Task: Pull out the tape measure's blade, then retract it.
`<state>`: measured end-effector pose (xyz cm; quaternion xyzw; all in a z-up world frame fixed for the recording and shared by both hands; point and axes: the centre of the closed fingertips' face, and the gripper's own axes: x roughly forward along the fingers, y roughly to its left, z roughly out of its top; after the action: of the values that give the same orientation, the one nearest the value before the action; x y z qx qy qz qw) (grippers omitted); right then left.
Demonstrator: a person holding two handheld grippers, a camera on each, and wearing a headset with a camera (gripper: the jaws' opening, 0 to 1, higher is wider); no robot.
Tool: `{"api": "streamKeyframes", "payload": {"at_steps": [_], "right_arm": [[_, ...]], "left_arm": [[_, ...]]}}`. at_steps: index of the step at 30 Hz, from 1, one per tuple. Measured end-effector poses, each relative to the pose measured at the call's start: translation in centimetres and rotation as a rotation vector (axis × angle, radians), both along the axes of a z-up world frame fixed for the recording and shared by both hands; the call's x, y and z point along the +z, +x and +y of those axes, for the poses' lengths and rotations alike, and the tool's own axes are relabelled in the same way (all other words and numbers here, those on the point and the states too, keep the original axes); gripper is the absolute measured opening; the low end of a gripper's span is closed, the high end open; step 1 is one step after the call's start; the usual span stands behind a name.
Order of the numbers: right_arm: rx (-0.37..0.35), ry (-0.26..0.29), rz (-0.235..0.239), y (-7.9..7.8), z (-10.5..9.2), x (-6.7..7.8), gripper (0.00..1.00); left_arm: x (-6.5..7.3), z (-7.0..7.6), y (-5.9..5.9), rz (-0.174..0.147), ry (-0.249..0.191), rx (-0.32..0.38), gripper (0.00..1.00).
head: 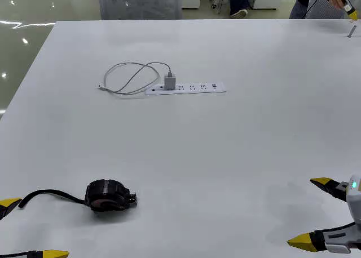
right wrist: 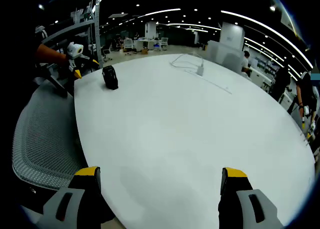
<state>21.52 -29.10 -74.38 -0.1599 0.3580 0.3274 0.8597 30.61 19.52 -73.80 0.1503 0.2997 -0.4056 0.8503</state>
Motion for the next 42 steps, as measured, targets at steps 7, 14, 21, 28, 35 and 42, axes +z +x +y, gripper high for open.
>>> {"api": "streamKeyframes", "payload": {"at_steps": [7, 14, 21, 28, 35, 42], "right_arm": [[-0.002, 0.01, -0.003, 0.0, 0.4, 0.0, 0.99], [-0.003, 0.01, 0.001, 0.0, 0.4, -0.2, 0.99], [0.002, 0.012, -0.008, 0.3, 0.7, 0.3, 0.99], [0.019, 0.017, -0.014, 1.2, 1.7, 0.8, 0.99], [0.06, 0.023, -0.024, 2.2, 3.4, 1.3, 0.99], [0.096, 0.022, -0.032, 3.4, 4.4, 1.7, 0.99]], "left_arm": [[0.4, 0.0, 0.5, 0.0, 0.004, -0.005, 0.99], [0.5, 0.1, 0.9, -0.001, 0.007, -0.008, 0.99], [0.0, -0.3, 0.7, 0.011, 0.037, -0.068, 0.99], [0.4, -1.3, 0.9, 0.049, 0.044, -0.134, 0.99], [1.2, -2.8, 2.1, 0.048, 0.079, -0.24, 0.99], [1.8, -4.5, 2.9, 0.057, 0.1, -0.321, 0.99]]}}
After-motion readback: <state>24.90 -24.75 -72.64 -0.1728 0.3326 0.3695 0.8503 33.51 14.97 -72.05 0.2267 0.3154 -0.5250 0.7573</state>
